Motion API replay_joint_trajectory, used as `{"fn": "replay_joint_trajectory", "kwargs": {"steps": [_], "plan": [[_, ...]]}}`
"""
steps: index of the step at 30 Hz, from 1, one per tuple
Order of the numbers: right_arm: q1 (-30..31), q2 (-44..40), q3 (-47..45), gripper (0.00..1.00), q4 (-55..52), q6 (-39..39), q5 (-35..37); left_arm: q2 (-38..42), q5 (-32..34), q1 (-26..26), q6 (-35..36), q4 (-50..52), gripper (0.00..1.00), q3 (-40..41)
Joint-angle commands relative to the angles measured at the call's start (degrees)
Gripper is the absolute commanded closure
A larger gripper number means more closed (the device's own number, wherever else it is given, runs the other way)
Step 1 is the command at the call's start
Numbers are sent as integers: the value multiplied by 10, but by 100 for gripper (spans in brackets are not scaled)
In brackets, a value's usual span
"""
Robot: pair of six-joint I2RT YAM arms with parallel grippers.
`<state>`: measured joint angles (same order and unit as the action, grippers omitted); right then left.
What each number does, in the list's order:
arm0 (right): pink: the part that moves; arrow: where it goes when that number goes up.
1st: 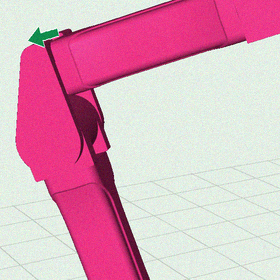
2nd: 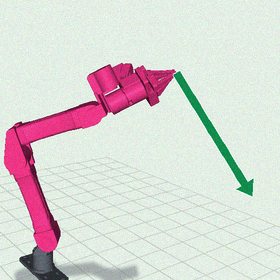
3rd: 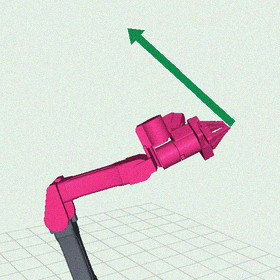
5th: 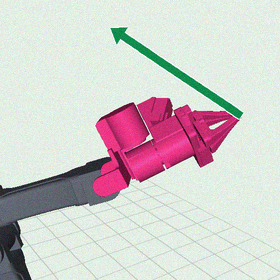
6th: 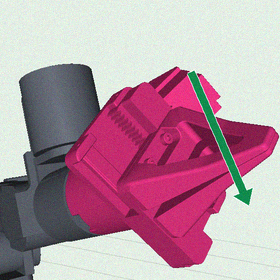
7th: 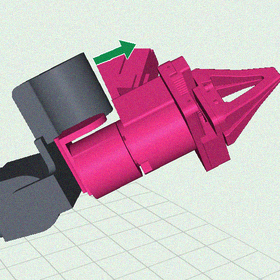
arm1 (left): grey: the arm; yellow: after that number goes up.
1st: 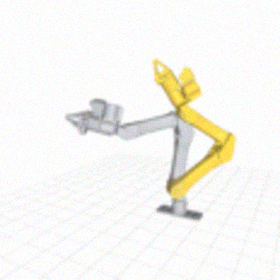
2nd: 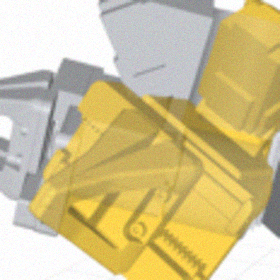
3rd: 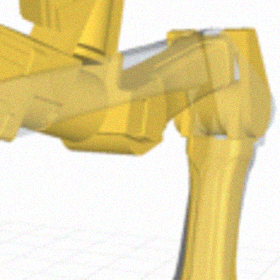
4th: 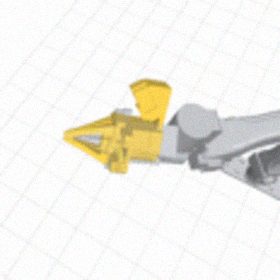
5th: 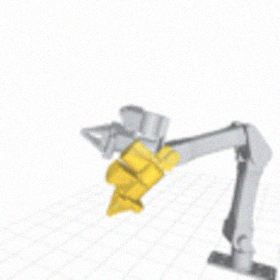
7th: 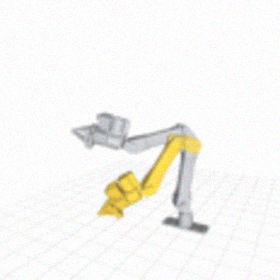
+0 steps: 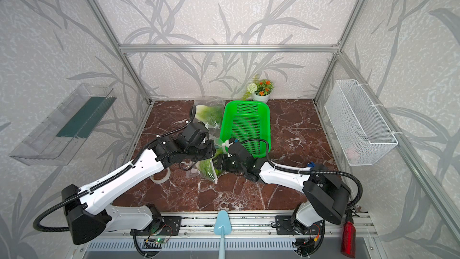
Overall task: Open the zip-top bag and take out the chinese cabbages
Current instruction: Pick up the Chinese cabbage from the zipper food storage bag.
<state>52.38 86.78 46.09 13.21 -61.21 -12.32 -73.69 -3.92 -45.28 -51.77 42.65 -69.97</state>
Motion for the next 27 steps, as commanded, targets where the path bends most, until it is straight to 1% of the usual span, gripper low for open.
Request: {"fn": "replay_joint_trajectory", "kwargs": {"steps": [1,4,5,6,7,12,16,19,22,27], "plan": [[-5,23,22,66,33,-7,-7,17,-21,0,-15,-31,100,4],[-6,30,28,88,35,-5,-12,21,-20,0,-15,-28,100,8],[-6,30,29,92,34,-4,-13,22,-20,0,-15,-28,100,10],[-7,28,29,98,32,-2,-10,24,-17,0,-16,-27,100,12],[-8,25,31,100,28,1,-8,27,-13,0,-15,-24,100,15],[-8,-11,40,100,-20,37,4,28,32,1,-17,-5,100,22],[-8,-50,60,100,-96,86,12,25,72,3,-12,7,100,18],[-8,-78,66,100,-134,113,10,15,87,7,-7,20,100,3],[-7,-91,83,100,-183,142,-4,-4,88,7,-4,30,100,-19],[10,-96,118,100,-261,192,-16,-43,64,7,5,44,100,-56]]}}
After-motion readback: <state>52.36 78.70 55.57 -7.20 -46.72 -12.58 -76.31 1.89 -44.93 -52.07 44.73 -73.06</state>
